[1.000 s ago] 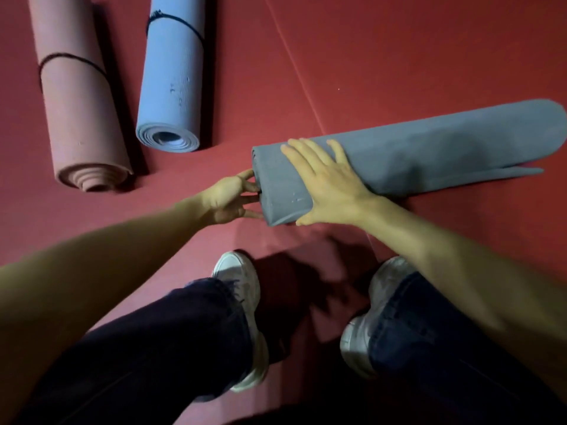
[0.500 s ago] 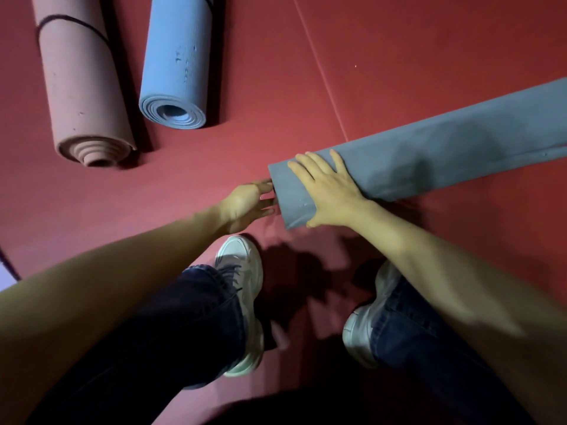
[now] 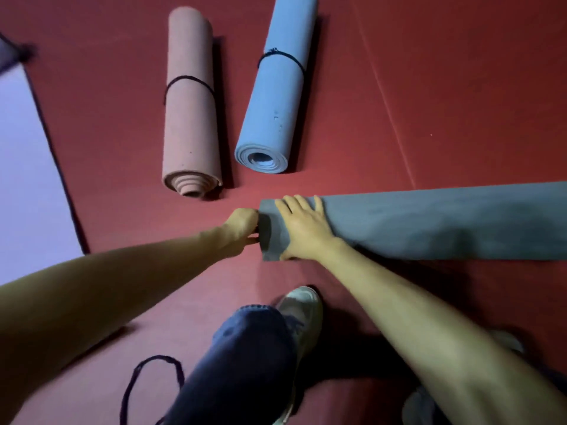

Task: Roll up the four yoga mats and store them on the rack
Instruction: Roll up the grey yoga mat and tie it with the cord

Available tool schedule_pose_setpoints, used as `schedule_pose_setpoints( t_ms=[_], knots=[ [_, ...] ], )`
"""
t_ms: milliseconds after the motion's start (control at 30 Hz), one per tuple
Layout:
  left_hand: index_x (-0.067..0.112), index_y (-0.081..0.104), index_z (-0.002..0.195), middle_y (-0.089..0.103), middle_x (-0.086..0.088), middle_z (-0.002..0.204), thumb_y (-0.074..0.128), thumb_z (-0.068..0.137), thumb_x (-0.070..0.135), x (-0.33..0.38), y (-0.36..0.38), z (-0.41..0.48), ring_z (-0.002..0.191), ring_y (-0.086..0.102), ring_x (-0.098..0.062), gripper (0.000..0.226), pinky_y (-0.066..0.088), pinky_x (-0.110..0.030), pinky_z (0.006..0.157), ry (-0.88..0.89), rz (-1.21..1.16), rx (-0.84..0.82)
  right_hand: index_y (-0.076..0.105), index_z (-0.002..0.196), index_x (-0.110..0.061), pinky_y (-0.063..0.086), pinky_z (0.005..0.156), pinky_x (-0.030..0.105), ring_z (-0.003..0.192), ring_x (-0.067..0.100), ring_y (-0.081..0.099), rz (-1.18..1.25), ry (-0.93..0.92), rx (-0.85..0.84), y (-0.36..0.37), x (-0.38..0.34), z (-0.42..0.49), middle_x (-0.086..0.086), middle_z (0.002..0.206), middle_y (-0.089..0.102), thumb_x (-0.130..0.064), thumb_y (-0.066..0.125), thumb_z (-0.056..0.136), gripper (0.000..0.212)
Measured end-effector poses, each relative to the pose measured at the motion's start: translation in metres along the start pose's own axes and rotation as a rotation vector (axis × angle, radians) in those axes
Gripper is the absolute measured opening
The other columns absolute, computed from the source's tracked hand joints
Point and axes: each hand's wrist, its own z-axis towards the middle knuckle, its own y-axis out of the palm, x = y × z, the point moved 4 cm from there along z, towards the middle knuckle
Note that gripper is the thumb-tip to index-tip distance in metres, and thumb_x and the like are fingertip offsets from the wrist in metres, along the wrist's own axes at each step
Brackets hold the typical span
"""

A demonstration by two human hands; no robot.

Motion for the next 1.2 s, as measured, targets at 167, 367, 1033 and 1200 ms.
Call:
schedule_pose_setpoints(
  t_ms=[167, 367, 1033, 1200],
  knots=[
    [0.013, 0.058, 0.080, 0.057, -0.003, 0.081, 0.036, 0.098, 0.005, -0.030, -0.058, 0.006, 0.078, 0.053, -0.018, 0.029, 0.046, -0.027, 0.068, 0.056, -0.254, 0.136, 0.024, 0.144, -0.013, 0.016, 0.110, 0.051, 0.132, 0.024, 0.029, -0.005, -0.031, -0.003, 0.010, -0.053, 0.034, 0.004, 0.144, 0.033, -0.055, 0.080, 0.055, 0.113],
    [0.002, 0.062, 0.099, 0.060, -0.012, 0.095, 0.039, 0.098, 0.006, -0.065, -0.079, 0.002, 0.085, 0.053, -0.020, 0.024, 0.046, -0.025, 0.073, 0.168, -0.385, 0.186, 0.014, 0.147, -0.010, 0.011, 0.111, 0.054, 0.137, 0.025, 0.020, -0.097, -0.017, -0.004, 0.025, -0.087, 0.039, 0.007, 0.149, 0.023, -0.057, 0.078, 0.056, 0.121],
    [0.002, 0.052, 0.123, 0.041, -0.024, 0.129, 0.062, 0.085, 0.010, -0.249, -0.122, -0.053, 0.117, 0.038, -0.044, 0.040, 0.026, -0.050, 0.100, -0.274, 0.100, 1.146, 0.023, 0.144, -0.004, 0.019, 0.105, 0.064, 0.136, 0.036, 0.030, -0.278, 0.029, 0.109, 0.055, -0.095, 0.029, 0.019, 0.147, 0.033, -0.064, 0.083, 0.038, 0.135],
    [-0.002, 0.039, 0.131, 0.038, -0.024, 0.134, 0.063, 0.087, 0.014, -0.283, -0.118, -0.057, 0.123, 0.036, -0.041, 0.052, 0.026, -0.048, 0.100, -0.521, -0.184, 1.177, 0.024, 0.142, -0.002, 0.020, 0.104, 0.066, 0.133, 0.038, 0.032, -0.266, 0.020, 0.120, 0.054, -0.095, 0.028, 0.022, 0.144, 0.034, -0.061, 0.085, 0.035, 0.136]
  ],
)
